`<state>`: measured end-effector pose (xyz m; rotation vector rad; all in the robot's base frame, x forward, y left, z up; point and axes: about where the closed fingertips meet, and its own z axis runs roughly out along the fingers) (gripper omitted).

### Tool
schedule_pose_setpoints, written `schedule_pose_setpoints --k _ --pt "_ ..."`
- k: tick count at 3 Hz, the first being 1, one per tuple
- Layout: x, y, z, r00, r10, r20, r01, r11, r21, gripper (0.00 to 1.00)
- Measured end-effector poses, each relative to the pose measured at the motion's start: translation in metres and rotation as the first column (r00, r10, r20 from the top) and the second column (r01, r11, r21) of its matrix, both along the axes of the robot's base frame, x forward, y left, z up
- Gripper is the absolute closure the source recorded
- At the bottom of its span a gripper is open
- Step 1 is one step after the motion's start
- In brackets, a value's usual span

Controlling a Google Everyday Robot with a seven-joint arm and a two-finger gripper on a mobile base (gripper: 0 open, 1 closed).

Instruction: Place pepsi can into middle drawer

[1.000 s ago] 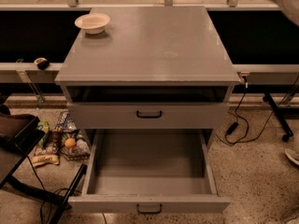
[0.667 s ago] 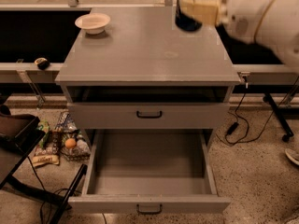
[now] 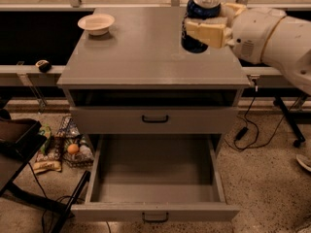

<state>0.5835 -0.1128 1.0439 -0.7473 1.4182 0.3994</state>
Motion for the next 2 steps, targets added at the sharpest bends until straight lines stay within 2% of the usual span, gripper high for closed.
schedule_pose_setpoints --k 1,2 --pt "-0.004 0.029 -0.041 0.9966 0.046 -0.068 -0.044 0.999 0.028 1.00" --pt "-0.021 0.053 -0.105 0.9838 0.089 -0.156 -0.082 0.995 0.051 1.00"
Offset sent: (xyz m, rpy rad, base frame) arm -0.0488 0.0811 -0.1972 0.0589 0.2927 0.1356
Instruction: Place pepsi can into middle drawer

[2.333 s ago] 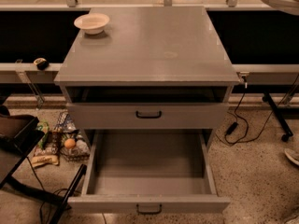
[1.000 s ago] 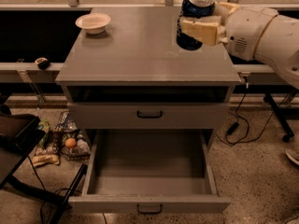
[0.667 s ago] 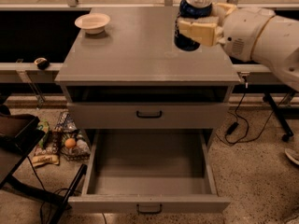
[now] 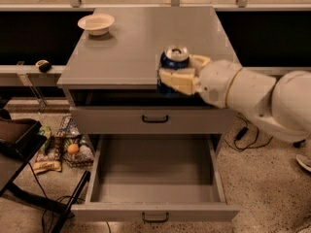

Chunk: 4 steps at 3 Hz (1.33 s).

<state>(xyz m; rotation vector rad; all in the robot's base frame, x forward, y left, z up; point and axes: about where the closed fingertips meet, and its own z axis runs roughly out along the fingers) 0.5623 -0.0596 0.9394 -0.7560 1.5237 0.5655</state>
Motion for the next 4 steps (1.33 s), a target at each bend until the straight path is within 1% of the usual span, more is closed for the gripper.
schedule_pose_setpoints --k 1,2,3,4 --pt "-0.017 0.017 -0.062 0.9965 0.047 -0.069 -0.049 0.998 -0.027 1.00" --pt "-0.032 0.026 -0.116 0.9885 0.075 -0.131 -0.083 0.995 -0.056 1.00" --pt "-0.034 0.037 -0.160 0.9841 0.093 -0.151 -0.104 0.992 -0.068 1.00" --pt "-0.033 0.039 -0.167 0.9823 0.098 -0.160 -0.109 0.992 -0.067 1.00"
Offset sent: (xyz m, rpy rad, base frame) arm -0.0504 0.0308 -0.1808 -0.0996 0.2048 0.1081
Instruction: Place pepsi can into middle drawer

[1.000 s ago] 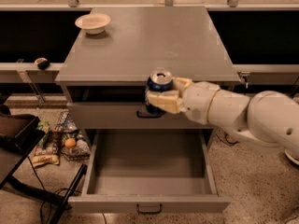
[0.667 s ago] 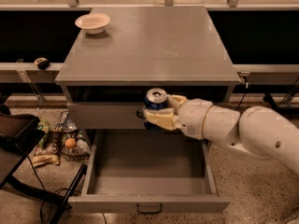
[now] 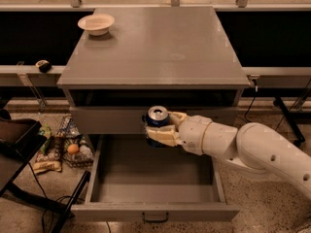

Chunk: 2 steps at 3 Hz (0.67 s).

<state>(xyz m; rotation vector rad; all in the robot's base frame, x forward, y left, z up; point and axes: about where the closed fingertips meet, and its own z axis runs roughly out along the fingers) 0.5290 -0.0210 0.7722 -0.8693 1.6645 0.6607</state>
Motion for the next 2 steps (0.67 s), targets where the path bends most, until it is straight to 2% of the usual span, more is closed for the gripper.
schedule_pose_setpoints --k 1,2 --pt "0.002 0.005 -0.011 0.9997 0.014 -0.020 -0.014 1.000 -0.009 1.00" --pt "0.006 0.011 -0.050 0.9969 0.053 -0.059 -0.055 0.998 -0.038 1.00"
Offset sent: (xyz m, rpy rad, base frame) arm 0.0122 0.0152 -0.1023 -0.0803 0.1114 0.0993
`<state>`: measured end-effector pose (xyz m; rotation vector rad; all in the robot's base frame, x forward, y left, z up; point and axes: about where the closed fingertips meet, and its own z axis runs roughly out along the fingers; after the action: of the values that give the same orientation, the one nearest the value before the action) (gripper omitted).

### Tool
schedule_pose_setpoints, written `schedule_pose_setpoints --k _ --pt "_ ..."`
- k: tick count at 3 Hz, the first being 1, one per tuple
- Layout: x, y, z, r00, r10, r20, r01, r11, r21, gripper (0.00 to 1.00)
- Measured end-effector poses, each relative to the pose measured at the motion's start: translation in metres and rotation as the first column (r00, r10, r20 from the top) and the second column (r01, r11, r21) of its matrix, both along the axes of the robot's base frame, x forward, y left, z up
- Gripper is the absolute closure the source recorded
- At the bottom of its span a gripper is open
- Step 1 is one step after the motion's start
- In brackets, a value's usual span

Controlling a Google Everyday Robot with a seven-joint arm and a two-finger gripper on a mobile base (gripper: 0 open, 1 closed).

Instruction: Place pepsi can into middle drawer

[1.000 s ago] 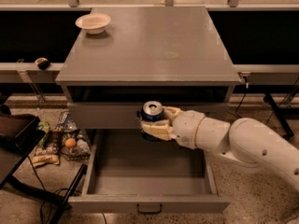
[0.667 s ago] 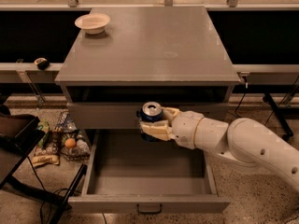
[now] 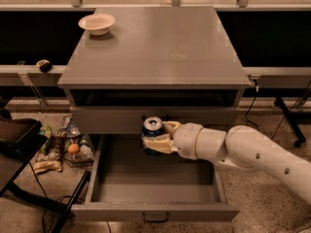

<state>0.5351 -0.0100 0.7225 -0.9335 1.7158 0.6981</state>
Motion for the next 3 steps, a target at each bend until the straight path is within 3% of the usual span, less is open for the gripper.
schedule_pose_setpoints --k 1,3 --pt "0.005 0.009 -0.047 0.9973 0.070 -0.021 -0.070 0.997 -0.020 1.00" --pt "0.014 0.025 -0.134 0.9765 0.214 -0.022 -0.215 0.976 -0.040 1.00"
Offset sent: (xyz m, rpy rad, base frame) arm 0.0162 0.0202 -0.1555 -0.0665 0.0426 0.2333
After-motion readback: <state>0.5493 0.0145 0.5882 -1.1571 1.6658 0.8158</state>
